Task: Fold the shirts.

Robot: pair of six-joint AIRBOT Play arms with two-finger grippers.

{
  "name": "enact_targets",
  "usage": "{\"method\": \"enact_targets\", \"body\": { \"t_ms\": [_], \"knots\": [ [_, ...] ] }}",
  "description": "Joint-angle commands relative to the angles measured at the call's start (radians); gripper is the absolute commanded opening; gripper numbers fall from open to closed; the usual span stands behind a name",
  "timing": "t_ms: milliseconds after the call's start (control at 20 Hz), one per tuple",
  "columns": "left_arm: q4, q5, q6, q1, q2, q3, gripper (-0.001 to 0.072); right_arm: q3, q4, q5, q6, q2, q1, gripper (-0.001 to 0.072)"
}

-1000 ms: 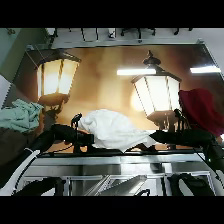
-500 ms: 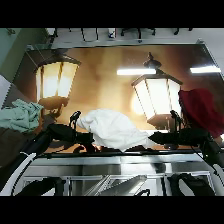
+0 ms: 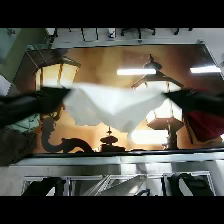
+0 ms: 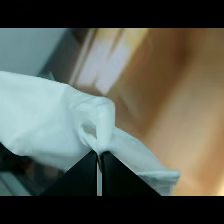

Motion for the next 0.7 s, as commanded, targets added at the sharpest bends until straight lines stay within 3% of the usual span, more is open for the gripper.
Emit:
{"method": "enact_targets", "body": {
  "t_ms": [0, 150, 300, 450, 650],
  "knots": [
    [0.004, -0.011, -0.023, 0.079, 0.063, 0.498, 0.0017, 0.513, 0.016, 0.05, 0.0, 0.023, -0.005, 0.0021],
    [0.016, 0.074, -0.056, 0.158, -0.018, 0.814, 0.0017, 0.737, 0.0, 0.106, 0.0, 0.013, -0.005, 0.0021],
    [0.029, 0.234, -0.125, 0.217, -0.116, 0.922, 0.0017, 0.787, -0.016, 0.132, 0.0, -0.001, -0.005, 0.0021],
    [0.029, 0.314, -0.146, 0.239, -0.151, 0.745, 0.0017, 0.773, -0.016, 0.011, 0.005, -0.079, -0.005, 0.0021],
    [0.03, 0.313, -0.088, 0.238, -0.152, 0.232, 0.0017, 0.632, -0.013, -0.171, 0.049, -0.261, 0.023, 0.0022]
  ]
}}
